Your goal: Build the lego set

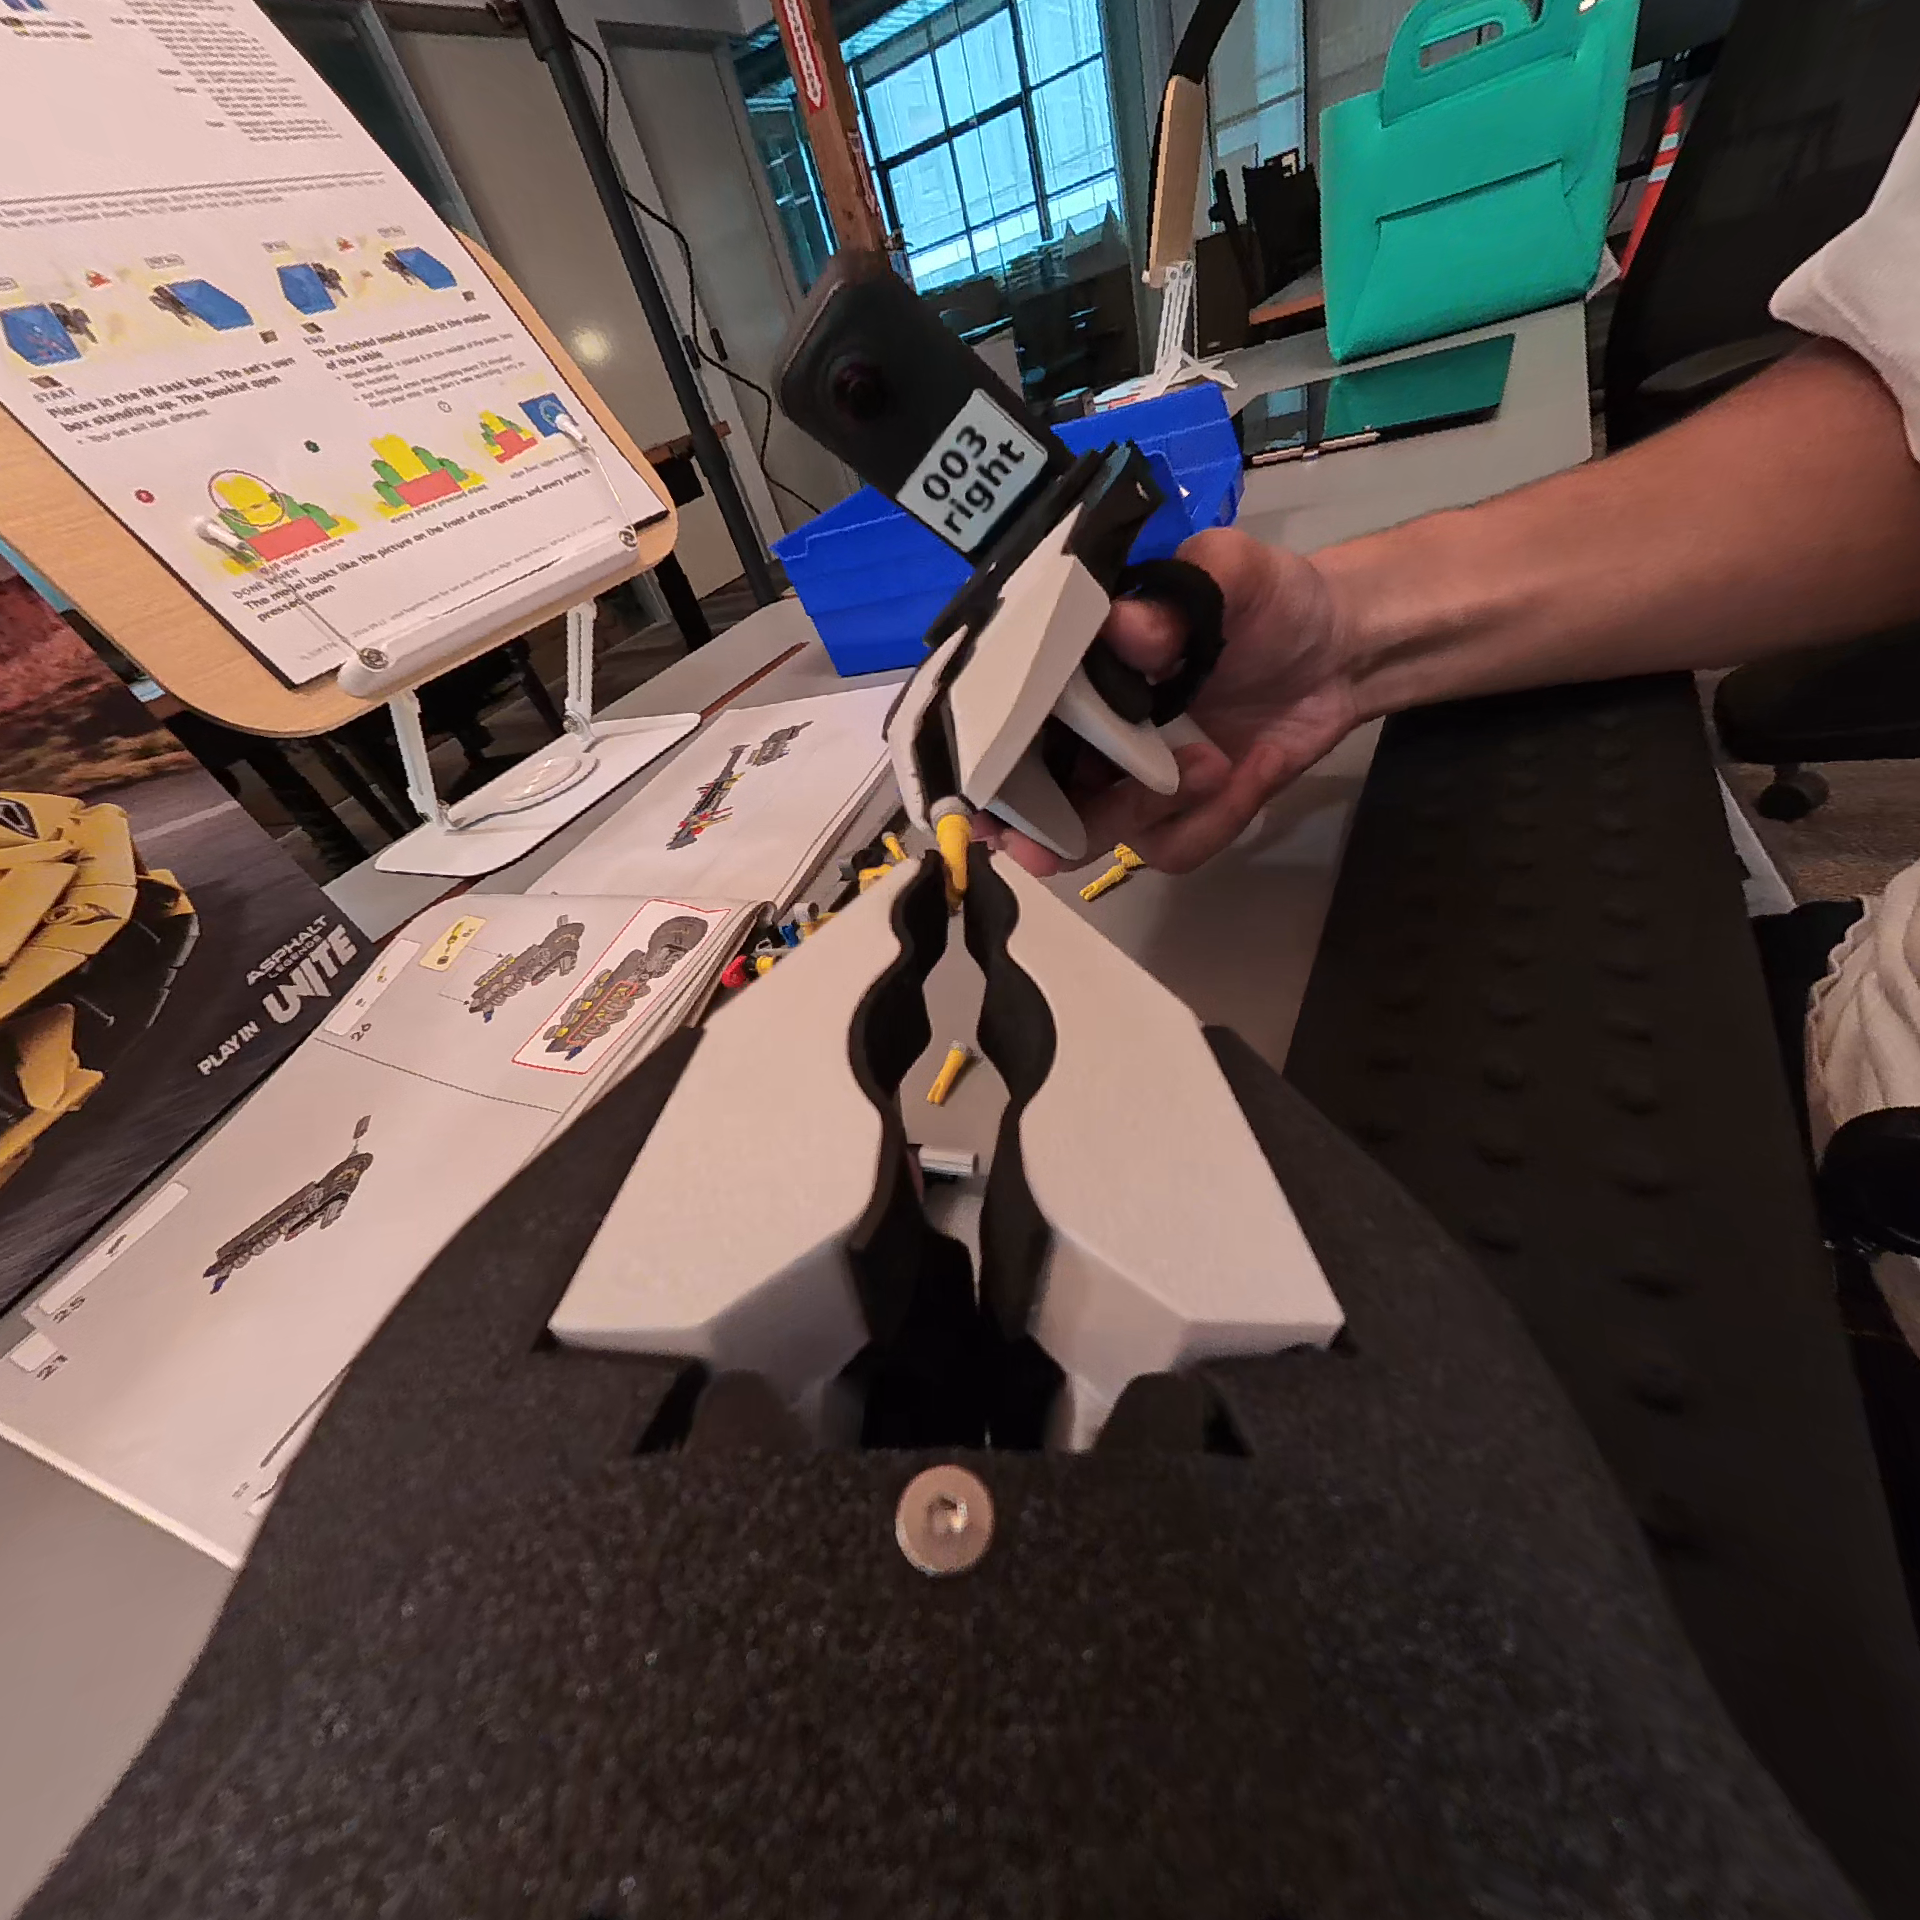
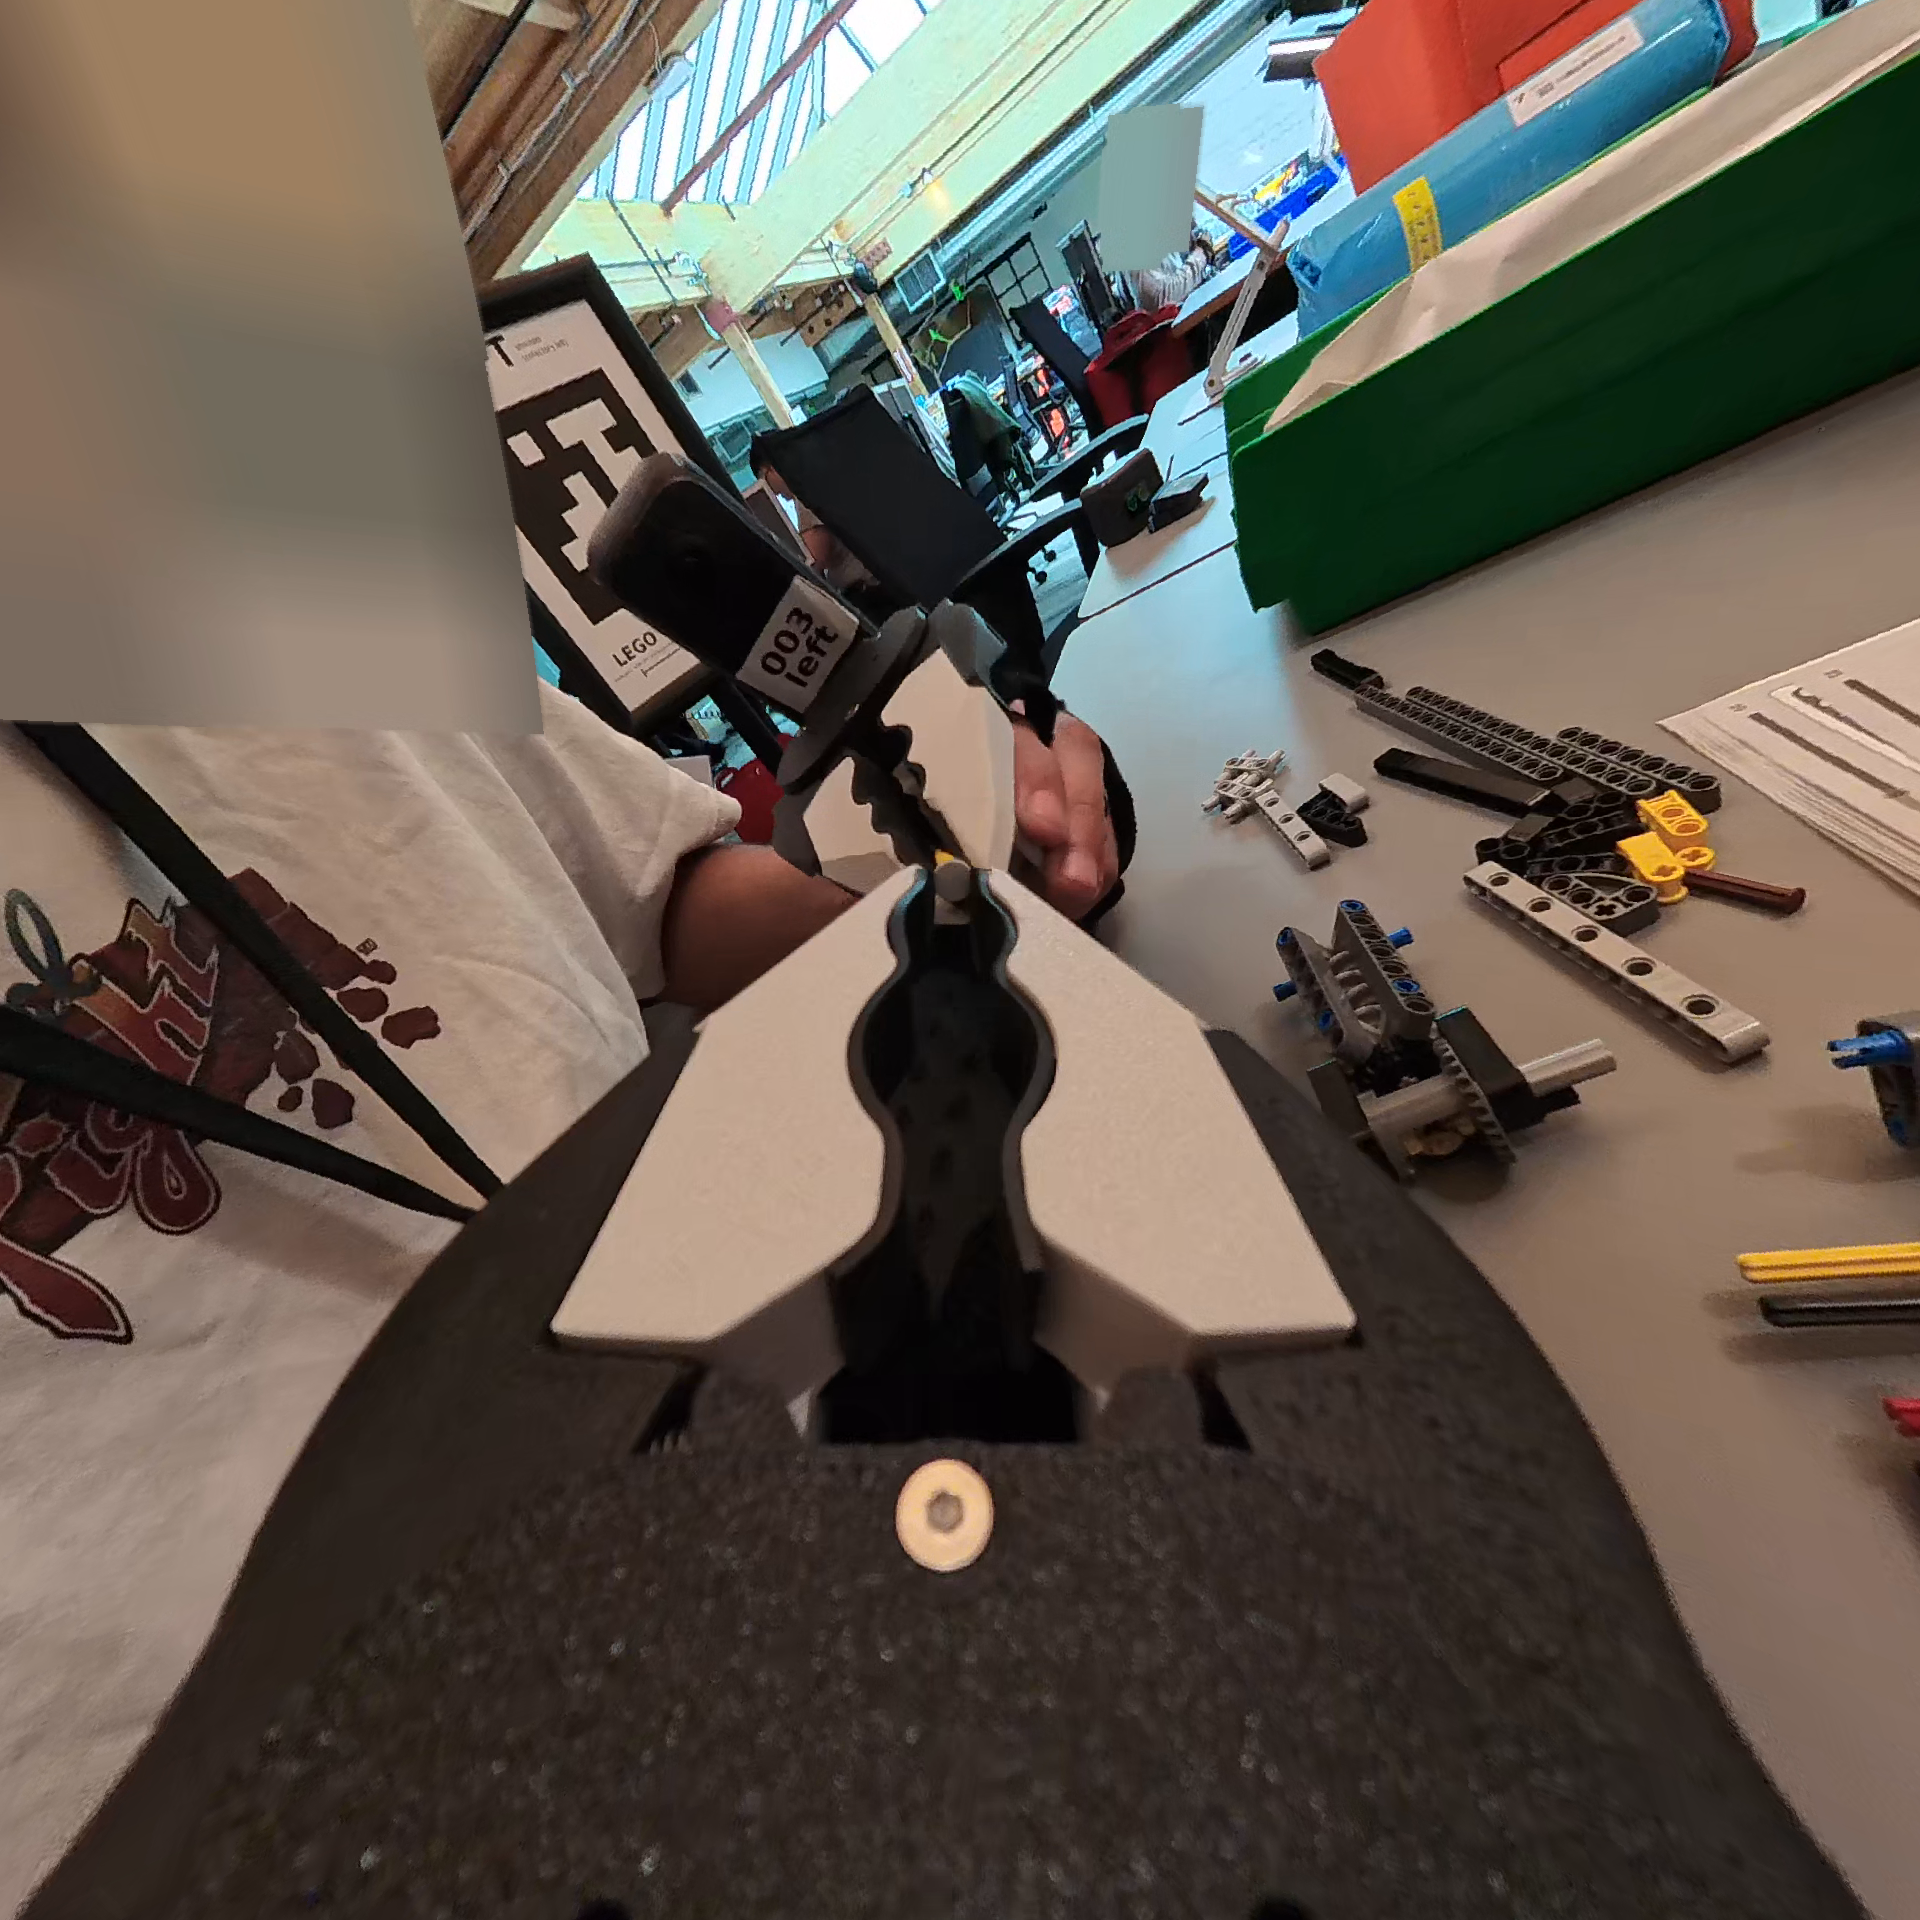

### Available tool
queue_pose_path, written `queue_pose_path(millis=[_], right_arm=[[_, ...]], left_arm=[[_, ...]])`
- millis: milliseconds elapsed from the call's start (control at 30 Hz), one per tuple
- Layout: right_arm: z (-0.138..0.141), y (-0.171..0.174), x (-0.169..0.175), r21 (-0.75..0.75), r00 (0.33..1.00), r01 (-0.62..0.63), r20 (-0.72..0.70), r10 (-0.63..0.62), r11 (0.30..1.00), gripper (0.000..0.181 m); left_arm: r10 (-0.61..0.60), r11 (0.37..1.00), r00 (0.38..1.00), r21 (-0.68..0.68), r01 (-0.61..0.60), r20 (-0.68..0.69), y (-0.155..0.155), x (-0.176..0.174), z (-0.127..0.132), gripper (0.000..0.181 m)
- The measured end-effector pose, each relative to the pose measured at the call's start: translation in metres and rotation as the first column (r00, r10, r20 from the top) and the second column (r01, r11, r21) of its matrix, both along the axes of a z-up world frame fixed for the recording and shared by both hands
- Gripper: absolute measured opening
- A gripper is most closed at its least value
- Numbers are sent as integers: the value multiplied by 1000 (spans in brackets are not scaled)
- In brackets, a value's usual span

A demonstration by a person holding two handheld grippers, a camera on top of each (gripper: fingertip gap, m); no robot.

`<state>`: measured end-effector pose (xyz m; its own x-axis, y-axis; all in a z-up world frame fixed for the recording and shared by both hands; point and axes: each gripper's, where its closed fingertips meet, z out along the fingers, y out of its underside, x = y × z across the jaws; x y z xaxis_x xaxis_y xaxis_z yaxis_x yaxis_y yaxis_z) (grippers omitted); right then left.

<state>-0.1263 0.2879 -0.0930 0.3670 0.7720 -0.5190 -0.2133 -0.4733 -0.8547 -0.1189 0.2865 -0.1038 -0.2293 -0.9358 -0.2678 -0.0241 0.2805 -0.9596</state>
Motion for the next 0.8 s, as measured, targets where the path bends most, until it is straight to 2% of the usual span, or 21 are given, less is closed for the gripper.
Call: queue_pose_path(millis=[167, 433, 567, 800], right_arm=[[-10, -4, 2, -20, 998, -49, 46, 49, 999, 6], [12, -5, -4, -13, 975, -80, -208, 76, 997, 6], [21, -2, -5, -14, 952, -79, -299, 72, 997, 6], [33, 11, -5, 1, 927, -9, -376, 9, 1000, 6]], left_arm=[[-19, 1000, 998, 20, 20, -53, -4, 2, -9, 2], [-15, 1000, 998, -7, 15, 67, -5, -3, 12, 2], [42, 999, 992, 30, -46, 119, -2, -3, 20, 2], [194, 977, 963, 47, -206, 188, 12, -2, 32, 2]])
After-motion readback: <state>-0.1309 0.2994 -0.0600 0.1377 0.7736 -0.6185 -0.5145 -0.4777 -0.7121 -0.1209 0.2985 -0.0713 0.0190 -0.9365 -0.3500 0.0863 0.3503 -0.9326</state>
